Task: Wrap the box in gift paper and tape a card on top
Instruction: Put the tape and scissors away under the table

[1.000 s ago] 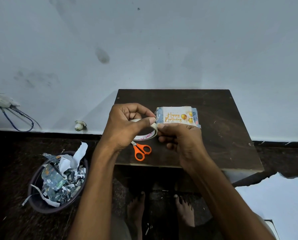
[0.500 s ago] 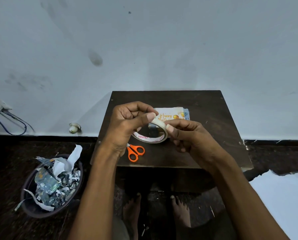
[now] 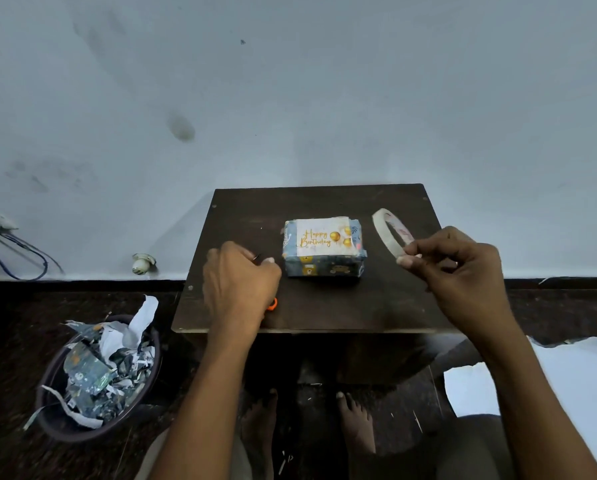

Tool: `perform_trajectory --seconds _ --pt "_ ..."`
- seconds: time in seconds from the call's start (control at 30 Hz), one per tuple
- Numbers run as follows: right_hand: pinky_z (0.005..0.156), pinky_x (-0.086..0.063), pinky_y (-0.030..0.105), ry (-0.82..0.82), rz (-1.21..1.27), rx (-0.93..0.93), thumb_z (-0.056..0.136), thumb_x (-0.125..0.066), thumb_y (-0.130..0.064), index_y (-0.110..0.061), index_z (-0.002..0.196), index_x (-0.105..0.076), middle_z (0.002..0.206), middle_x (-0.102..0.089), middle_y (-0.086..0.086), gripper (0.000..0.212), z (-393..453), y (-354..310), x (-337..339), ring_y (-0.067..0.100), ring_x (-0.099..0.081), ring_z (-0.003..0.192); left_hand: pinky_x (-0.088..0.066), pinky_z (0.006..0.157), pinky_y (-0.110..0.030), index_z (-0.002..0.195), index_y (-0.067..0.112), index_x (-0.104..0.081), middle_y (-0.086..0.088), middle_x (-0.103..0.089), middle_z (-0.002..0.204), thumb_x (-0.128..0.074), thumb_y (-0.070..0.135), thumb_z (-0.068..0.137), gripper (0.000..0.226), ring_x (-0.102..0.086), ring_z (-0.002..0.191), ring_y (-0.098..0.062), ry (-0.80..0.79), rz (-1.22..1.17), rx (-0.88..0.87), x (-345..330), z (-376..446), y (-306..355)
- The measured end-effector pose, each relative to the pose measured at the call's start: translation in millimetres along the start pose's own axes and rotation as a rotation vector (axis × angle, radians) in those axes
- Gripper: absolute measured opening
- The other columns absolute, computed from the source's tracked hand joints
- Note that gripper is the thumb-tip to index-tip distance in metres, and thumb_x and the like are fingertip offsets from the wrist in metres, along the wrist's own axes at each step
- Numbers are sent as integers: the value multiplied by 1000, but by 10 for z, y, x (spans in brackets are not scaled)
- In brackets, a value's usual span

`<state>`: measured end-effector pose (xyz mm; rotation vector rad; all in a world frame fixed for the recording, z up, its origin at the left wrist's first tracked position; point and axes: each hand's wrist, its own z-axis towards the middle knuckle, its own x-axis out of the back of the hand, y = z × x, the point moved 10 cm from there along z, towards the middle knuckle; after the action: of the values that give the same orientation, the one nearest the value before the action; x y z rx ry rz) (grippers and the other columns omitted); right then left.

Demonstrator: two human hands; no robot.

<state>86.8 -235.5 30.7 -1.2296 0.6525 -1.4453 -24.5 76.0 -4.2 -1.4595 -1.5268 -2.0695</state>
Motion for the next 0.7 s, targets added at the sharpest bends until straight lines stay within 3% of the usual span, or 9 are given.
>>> perform_trajectory --seconds 0.1,0.17,0.27,0.4,0.7 --pt "67 -42 7 110 -329 -13 76 -87 -8 -14 82 -80 77 -59 -5 11 -55 221 50 2 -60 71 -41 105 -50 141 6 -39 -17 -41 146 -76 51 80 84 -42 136 -37 -147 238 153 -183 -73 -182" --pt "70 -47 22 86 -480 -60 77 -87 -13 -14 84 -81 78 -55 -7 9 -72 379 -6 9 -59 72 -41 106 -51 145 6 -31 -16 -37 149 -79 50 78 93 -41 137 -38 -218 289 179 -302 -105 -226" --pt "72 -51 36 -15 -596 -107 79 -85 -18 -20 81 -80 84 -56 -4 5 -91 485 -137 22 -61 83 -45 103 -48 143 6 -30 -16 -37 147 -84 37 73 94 -46 134 -39 -240 285 185 -383 -119 -250" --pt "68 -48 31 -147 -674 -205 77 -86 -25 -26 76 -80 89 -66 -2 6 -132 555 -322 24 -65 88 -43 106 -43 143 2 -28 -21 -34 148 -85 28 71 96 -44 135 -41 -244 211 259 -369 -112 -290" --pt "72 -57 38 -148 -651 -268 78 -84 -27 -27 80 -79 83 -70 -5 6 -161 616 -331 21 -67 85 -41 111 -42 139 -2 -31 -24 -46 143 -72 21 73 81 -42 135 -39 -265 168 267 -313 -238 -331"
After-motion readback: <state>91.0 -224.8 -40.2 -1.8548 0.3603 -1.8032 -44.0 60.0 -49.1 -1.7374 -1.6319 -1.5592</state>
